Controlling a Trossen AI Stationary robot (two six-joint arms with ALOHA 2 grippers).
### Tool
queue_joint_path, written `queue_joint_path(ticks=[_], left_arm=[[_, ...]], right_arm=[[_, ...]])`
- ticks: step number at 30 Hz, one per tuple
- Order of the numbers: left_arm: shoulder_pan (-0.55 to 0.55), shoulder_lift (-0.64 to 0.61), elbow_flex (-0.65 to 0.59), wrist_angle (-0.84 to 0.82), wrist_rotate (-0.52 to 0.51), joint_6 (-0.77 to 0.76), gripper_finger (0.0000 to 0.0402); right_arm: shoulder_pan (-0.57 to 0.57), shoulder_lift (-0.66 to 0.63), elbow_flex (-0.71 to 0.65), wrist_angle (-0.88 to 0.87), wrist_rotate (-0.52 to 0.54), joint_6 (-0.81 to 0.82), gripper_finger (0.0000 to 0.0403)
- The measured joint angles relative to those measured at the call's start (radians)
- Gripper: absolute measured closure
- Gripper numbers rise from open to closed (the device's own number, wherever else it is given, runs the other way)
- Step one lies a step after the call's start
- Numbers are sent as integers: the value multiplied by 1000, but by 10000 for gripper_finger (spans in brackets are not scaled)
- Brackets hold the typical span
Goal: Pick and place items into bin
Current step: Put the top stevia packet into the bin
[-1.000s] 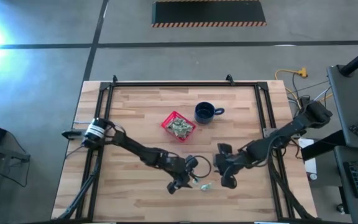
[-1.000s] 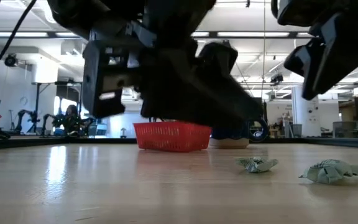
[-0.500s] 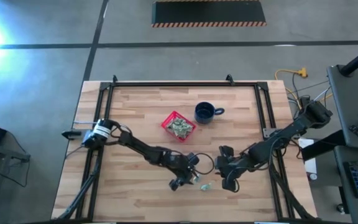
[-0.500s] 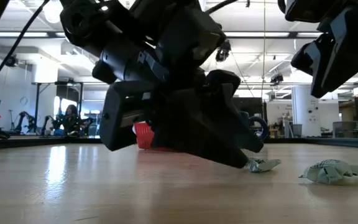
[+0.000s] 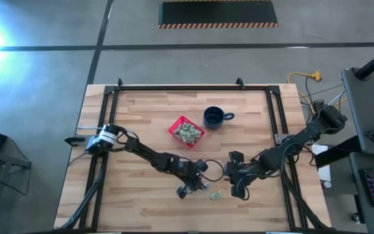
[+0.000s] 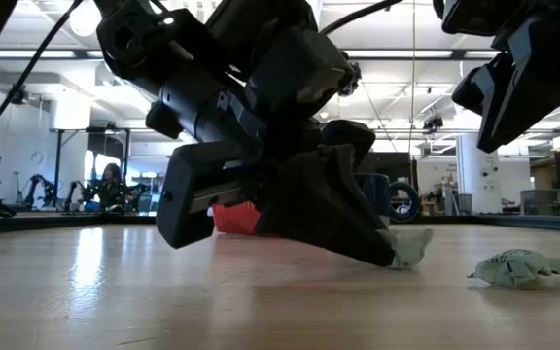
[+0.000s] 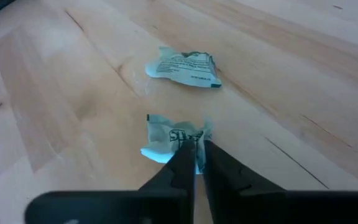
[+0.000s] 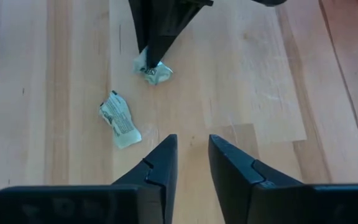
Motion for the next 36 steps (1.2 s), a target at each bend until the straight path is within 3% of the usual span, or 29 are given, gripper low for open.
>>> queue_joint_path(ticks=[6, 11, 15, 21, 25, 31, 36], left_arm=[[0, -29, -3, -44, -41, 1, 400], [0, -118, -6, -181, -181, 3, 401], [0, -203, -8, -311, -353, 2, 401], [8, -301, -11, -511, -725, 4, 401], [29, -323, -12, -585, -906, 1, 401], [114, -326, -30, -647, -943, -29, 401], [184, -326, -72, -647, -944, -95, 401]], right_arm=[[0, 0, 0, 9, 0, 0, 327], [0, 0, -11, 91, -1, -36, 326], [0, 6, -25, 157, 0, -81, 321], [0, 50, -29, 168, 13, -97, 320], [0, 87, -29, 186, 21, -98, 325], [1, 147, -27, 244, 18, -102, 322], [2, 179, -22, 284, -11, -111, 295]])
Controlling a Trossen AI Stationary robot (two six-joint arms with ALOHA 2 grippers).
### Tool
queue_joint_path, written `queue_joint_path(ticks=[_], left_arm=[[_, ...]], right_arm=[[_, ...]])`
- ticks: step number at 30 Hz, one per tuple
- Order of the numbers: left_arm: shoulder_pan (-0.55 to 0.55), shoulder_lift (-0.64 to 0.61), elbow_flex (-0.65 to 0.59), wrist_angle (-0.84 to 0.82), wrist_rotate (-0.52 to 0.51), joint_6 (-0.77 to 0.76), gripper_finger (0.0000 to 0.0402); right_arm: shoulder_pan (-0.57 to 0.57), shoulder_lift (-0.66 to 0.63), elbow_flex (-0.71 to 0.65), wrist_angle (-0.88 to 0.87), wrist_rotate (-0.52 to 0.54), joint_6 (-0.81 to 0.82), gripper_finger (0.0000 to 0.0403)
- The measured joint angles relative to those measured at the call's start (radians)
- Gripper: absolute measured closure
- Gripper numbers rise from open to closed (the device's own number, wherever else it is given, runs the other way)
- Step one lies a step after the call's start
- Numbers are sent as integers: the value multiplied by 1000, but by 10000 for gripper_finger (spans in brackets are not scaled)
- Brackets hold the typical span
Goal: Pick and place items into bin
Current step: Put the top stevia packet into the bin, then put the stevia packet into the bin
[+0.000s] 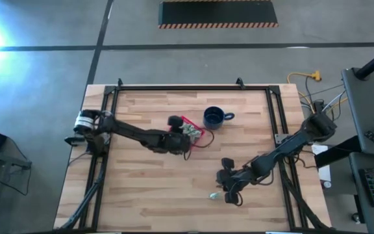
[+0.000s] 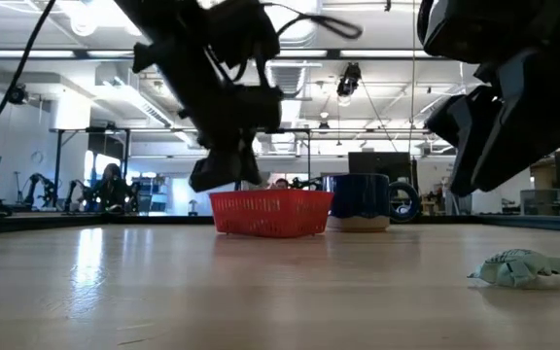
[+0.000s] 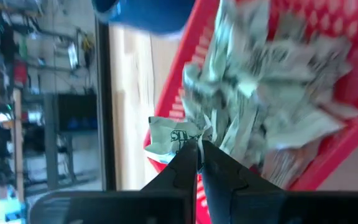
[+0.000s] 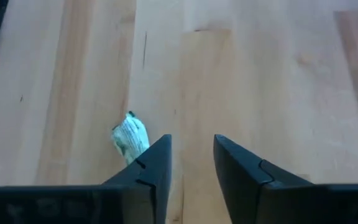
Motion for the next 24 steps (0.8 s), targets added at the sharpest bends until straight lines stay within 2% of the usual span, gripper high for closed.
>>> queue_joint_path(ticks=[4, 11, 14, 18, 21, 24], left_arm=[[24, -8, -19, 2, 42, -16, 383], [25, -29, -21, 0, 70, -34, 300], [25, -50, -21, 0, 89, -38, 264], [25, -89, -25, -8, 188, -40, 230], [25, -131, -36, -6, 263, -42, 214], [24, -166, -59, -8, 270, -62, 207]], right_arm=[[0, 17, 2, 6, -29, 11, 264], [0, 39, 1, 25, -64, 51, 222], [0, 42, 0, 34, -100, 54, 214], [1, 42, 0, 36, -112, 85, 211], [5, 46, -1, 39, -112, 91, 212], [7, 60, -4, 38, -114, 95, 213]])
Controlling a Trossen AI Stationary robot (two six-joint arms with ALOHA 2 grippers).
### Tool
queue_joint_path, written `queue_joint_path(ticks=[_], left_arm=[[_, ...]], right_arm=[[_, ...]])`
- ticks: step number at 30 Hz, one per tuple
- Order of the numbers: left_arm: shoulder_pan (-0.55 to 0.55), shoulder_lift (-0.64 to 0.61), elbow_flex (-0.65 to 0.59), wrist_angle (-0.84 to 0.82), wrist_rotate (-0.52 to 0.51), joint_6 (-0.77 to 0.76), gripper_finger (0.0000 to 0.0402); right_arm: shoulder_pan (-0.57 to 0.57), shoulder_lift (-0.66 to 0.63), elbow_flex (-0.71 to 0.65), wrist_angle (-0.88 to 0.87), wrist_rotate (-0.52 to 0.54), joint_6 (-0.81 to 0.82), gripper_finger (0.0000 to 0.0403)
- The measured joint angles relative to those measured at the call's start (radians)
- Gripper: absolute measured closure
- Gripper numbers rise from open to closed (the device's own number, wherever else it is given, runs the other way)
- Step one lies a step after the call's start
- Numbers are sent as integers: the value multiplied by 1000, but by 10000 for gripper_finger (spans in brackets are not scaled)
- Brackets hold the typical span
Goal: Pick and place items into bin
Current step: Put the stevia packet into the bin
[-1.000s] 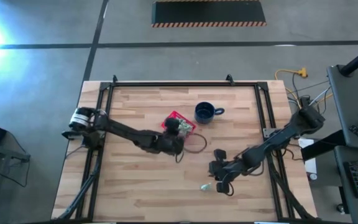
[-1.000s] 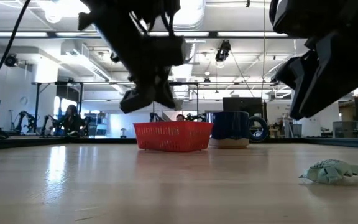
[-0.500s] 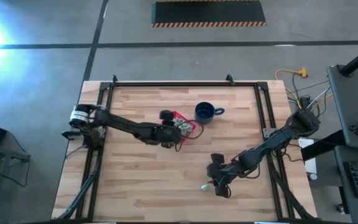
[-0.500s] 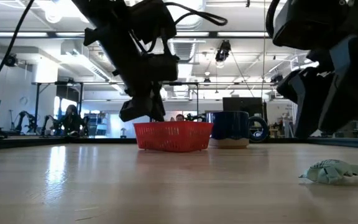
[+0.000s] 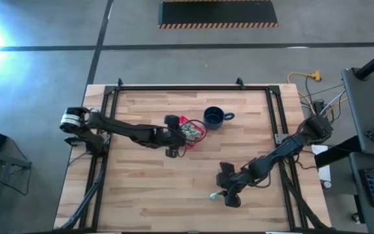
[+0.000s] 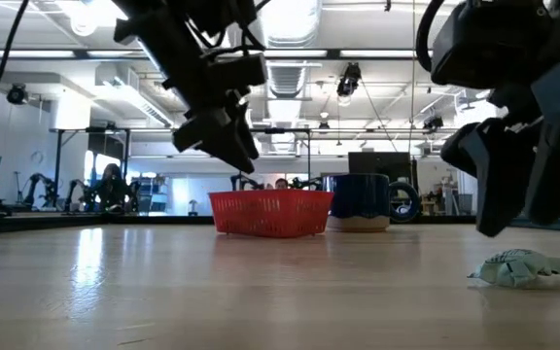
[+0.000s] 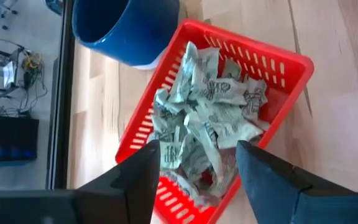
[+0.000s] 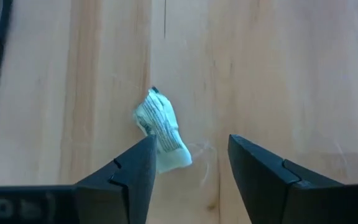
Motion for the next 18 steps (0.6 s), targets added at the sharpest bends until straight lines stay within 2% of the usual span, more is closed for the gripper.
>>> queue_joint_path(ticks=[18], left_arm=[[-1, -222, -133, 2, 1, -88, 205]], right_arm=[[0, 55, 0, 16, -10, 6, 216]])
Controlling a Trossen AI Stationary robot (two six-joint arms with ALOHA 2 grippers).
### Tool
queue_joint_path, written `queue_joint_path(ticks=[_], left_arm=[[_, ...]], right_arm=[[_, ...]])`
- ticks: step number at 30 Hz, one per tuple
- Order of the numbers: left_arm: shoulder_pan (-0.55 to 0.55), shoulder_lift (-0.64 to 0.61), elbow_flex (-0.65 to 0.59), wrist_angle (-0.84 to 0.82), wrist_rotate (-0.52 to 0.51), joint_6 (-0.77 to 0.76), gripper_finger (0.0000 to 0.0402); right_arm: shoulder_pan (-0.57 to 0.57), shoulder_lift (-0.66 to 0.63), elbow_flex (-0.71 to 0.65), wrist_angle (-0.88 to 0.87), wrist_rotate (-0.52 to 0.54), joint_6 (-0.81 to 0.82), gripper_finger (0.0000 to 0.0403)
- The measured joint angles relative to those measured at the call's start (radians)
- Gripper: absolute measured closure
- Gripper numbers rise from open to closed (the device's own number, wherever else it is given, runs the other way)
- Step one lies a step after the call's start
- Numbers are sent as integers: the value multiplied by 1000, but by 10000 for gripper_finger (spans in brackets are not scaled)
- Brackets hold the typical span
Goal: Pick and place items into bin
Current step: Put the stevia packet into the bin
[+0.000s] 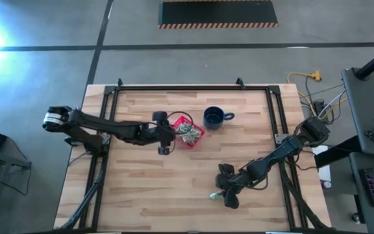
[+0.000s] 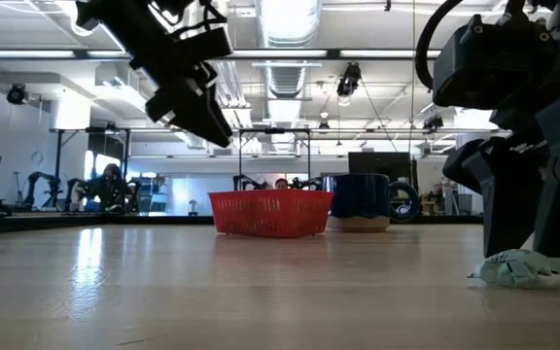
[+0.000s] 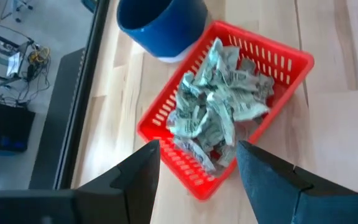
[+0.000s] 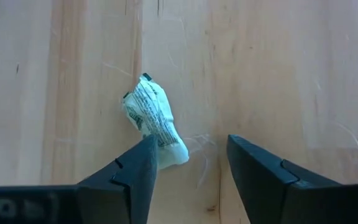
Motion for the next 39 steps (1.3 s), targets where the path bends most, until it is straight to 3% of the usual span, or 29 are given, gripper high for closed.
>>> queue_joint_path(ticks=[15, 23, 32, 39], left_arm=[[-2, -91, -57, 0, 0, -52, 205], [-2, -89, -59, 1, 0, -53, 205], [-2, -101, -59, 1, -1, -54, 205], [-2, -104, -59, 1, -1, -54, 205]], right_arm=[[30, 1, -2, 2, 35, 37, 310], [37, 1, -2, -6, 81, -2, 389], [37, 1, 30, -5, 143, -122, 394], [37, 0, 89, -33, 270, -283, 395]])
